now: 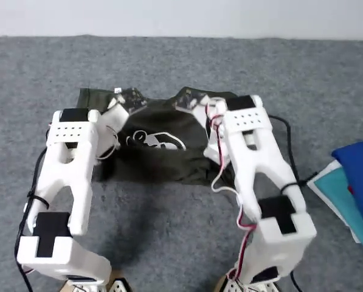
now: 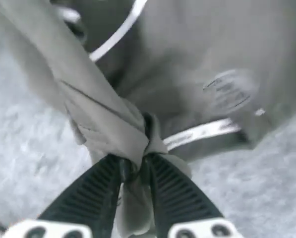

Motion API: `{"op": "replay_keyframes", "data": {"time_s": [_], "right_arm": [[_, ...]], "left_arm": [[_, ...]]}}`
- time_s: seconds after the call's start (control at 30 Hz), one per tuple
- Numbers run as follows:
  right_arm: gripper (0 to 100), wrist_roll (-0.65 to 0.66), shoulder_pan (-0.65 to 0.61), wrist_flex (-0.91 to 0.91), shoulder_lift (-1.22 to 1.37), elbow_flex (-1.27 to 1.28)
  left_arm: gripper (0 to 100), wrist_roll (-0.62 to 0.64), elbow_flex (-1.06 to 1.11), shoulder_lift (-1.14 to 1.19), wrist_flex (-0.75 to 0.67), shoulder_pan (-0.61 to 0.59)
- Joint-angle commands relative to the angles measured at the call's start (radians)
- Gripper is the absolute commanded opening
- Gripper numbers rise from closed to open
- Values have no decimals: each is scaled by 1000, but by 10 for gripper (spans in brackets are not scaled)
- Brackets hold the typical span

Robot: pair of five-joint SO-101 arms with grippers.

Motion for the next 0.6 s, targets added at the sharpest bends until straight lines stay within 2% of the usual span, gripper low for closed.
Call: {"op": "replay_keyframes", "data": {"time_s": [0.0, 0.33, 0.43, 0.57], "right_arm": [[9, -66, 10, -7, 77, -232], [9, -209, 10, -5, 366, -758], [20, -249, 10, -5, 446, -881], [135, -253, 12, 36, 530, -987]], "left_arm": [[13, 74, -44, -8, -175, -18], [13, 258, -105, 8, -512, -34], [16, 298, -222, 91, -529, -37], [70, 328, -390, 242, -522, -63]]}}
